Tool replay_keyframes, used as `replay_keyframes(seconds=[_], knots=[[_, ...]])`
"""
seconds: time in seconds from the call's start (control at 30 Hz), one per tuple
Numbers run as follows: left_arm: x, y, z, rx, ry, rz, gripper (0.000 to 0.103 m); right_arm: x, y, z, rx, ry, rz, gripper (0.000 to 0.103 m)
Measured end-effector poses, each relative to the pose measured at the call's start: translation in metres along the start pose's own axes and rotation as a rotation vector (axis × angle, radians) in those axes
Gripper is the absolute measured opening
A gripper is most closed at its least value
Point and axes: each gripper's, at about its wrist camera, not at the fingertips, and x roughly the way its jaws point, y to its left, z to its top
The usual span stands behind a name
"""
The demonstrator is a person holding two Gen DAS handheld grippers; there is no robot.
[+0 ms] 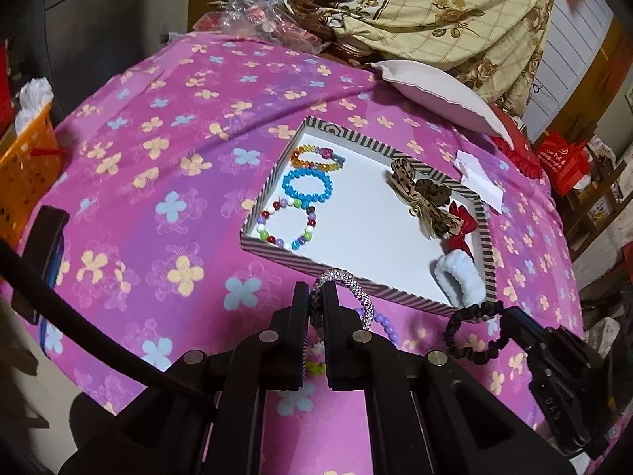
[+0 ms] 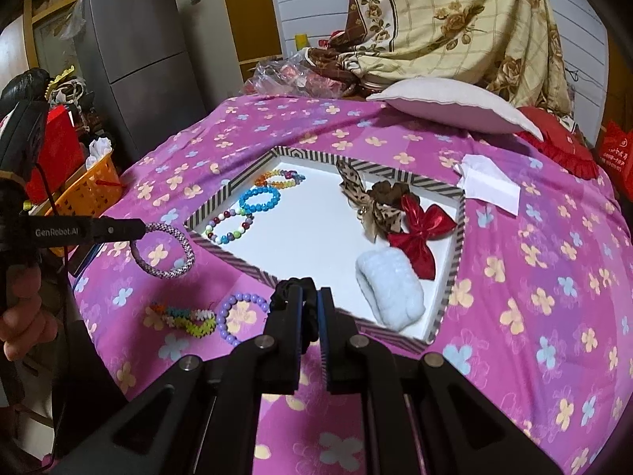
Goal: Organize jewelry
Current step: 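Carry the black scrunchie and silver bracelet into the tray and open both tools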
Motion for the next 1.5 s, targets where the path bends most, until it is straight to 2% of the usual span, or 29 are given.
replay_keyframes(seconds=[0.2, 0.63, 0.9, 1.23, 1.5], knots=[[0.002, -0.005, 0.007, 0.027, -0.019, 0.027, 0.021, 0.006, -0.002, 0.012, 0.001, -0.001, -0.003, 0.008], [0.025, -0.018, 0.023, 0.055, -0.002, 0.038, 0.021, 0.040, -0.005, 0.034, -0.016, 0.039, -0.011, 0.008], [0.047, -0.026, 0.035, 0.054, 0.020, 0.028, 0.021, 0.075, -0.012, 0.045, -0.024, 0.091, -0.013, 0.008], [0.092, -0.035, 0.049, 0.018, 0.089, -0.028, 0.021, 0.124, -0.039, 0.062, 0.011, 0.160, -0.040, 0.008], [0.129, -0.024, 0.049, 0.009, 0.127, 0.065, 0.021, 0.163, -0.054, 0.067, 0.008, 0.212, -0.096, 0.008]])
